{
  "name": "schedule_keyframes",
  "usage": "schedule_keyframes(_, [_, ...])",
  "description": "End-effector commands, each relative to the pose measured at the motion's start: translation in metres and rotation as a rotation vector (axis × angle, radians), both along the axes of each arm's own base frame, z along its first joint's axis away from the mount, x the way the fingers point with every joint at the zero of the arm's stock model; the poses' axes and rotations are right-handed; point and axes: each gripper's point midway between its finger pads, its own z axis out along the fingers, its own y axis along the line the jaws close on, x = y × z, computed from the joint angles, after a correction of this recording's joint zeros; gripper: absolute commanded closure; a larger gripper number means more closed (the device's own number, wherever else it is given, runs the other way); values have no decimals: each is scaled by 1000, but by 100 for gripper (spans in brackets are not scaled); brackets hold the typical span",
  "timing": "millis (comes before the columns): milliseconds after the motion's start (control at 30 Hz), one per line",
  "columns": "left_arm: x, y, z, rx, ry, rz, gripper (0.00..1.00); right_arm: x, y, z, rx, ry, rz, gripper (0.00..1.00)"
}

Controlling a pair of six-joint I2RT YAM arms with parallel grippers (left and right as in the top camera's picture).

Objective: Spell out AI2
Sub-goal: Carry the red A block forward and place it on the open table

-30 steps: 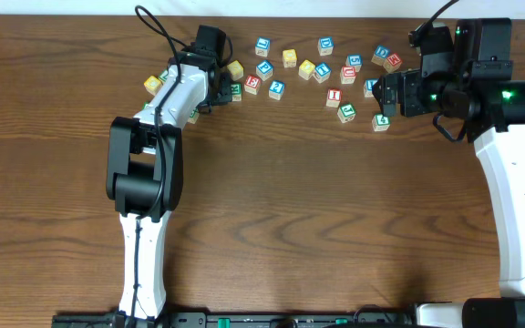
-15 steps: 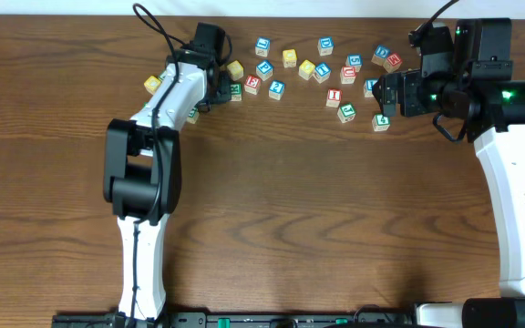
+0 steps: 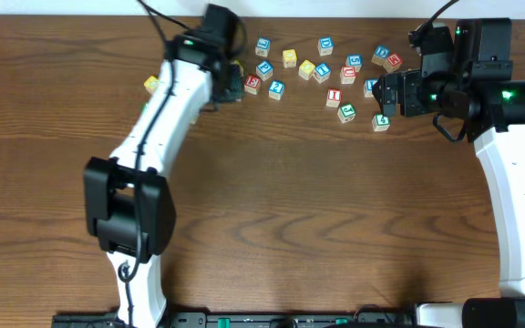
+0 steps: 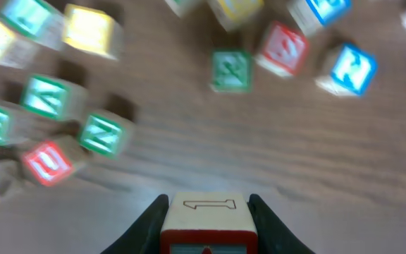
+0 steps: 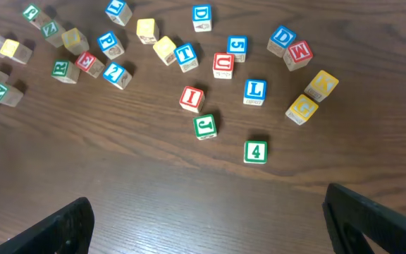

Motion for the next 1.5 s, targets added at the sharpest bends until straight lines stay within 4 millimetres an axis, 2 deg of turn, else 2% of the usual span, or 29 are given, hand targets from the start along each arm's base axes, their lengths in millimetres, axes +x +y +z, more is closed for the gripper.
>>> schedule_keyframes(0, [-15, -25, -26, 20, 68, -40, 73, 2, 2, 8, 5, -19, 10, 1])
schedule_keyframes(133, [-26, -45, -50, 42, 118, -88, 73, 2, 2, 8, 5, -19, 10, 1])
schedule_keyframes(267, [-34, -55, -77, 63, 173, -105, 73, 2, 2, 8, 5, -19, 10, 1])
schedule_keyframes(467, [-46, -65, -100, 36, 248, -106, 73, 2, 2, 8, 5, -19, 10, 1])
schedule_keyframes(700, [-54, -61, -108, 46, 275, -95, 73, 2, 2, 8, 5, -19, 10, 1])
schedule_keyframes(1100, [-55, -58, -135, 43, 258, -96, 73, 2, 2, 8, 5, -19, 10, 1])
schedule_keyframes(1300, [-56, -57, -138, 43, 258, -96, 71, 2, 2, 8, 5, -19, 10, 1])
schedule_keyframes(1467, [-56, -57, -138, 43, 259, -96, 55, 2, 2, 8, 5, -19, 10, 1])
